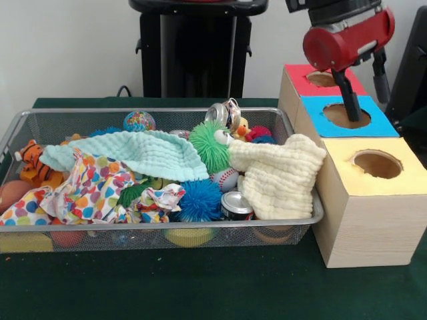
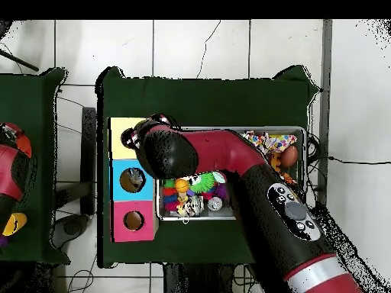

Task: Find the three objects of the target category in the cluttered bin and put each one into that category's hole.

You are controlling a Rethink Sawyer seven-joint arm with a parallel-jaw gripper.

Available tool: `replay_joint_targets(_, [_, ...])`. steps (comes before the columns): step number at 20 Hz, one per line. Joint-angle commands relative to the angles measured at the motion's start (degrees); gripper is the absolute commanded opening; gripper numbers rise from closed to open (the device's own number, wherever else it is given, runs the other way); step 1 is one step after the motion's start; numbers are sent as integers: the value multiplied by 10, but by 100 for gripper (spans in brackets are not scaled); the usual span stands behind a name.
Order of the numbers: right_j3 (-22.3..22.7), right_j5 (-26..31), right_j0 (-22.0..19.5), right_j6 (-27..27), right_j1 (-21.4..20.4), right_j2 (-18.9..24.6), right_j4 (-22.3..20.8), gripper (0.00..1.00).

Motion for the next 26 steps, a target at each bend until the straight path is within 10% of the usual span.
replay_joint_targets(1, [29,48,-48,4,-8,66,17,100])
replay_joint_targets(26, [123,-33,-152,-17,23,123,-99,100])
